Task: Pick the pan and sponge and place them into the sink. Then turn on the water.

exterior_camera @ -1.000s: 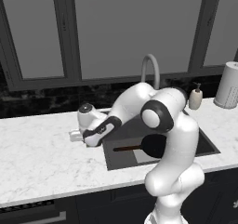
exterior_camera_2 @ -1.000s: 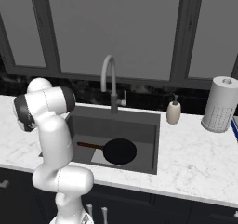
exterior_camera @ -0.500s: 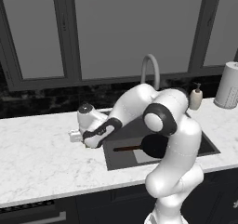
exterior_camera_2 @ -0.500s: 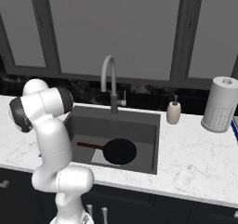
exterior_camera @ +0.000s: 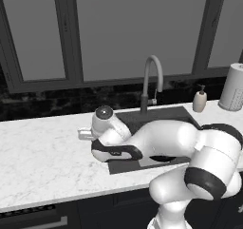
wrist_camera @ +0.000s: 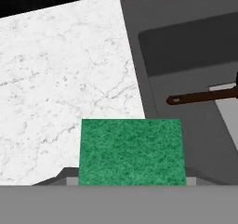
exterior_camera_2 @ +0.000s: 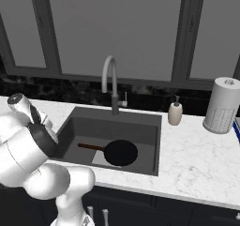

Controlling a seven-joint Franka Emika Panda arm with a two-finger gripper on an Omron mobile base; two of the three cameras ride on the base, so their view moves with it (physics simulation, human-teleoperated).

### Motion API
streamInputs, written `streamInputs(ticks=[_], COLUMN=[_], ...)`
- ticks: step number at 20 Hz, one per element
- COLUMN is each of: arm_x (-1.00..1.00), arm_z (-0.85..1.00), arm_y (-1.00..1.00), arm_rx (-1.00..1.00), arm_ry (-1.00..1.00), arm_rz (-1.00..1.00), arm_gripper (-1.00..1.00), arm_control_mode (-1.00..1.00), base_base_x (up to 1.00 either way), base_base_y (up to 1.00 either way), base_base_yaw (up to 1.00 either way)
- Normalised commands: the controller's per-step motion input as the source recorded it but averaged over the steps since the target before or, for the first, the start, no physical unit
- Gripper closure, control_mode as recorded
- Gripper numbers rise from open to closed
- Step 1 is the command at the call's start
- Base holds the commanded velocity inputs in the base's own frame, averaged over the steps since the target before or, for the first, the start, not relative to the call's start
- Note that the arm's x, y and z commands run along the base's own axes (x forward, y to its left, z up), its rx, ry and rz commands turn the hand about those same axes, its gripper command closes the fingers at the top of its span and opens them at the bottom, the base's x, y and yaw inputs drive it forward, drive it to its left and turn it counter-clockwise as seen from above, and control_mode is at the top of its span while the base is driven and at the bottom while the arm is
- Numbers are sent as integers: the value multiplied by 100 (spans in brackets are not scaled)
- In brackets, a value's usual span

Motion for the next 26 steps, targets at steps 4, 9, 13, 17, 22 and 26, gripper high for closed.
streamInputs(ticks=[4,9,13,17,22,26], arm_x=[-68,-54,-50,-35,-24,-15], arm_z=[100,100,100,100,71,23], arm_y=[-97,-96,-87,-83,-90,-97], arm_rx=[35,35,26,20,19,28], arm_ry=[-1,11,16,22,29,36], arm_rz=[-23,-29,-35,-42,-40,-37], arm_gripper=[100,100,100,100,100,100], arm_control_mode=[-100,-100,-100,-100,-100,-100], base_base_x=[0,0,0,0,0,0], base_base_y=[0,0,0,0,0,0], base_base_yaw=[0,0,0,0,0,0])
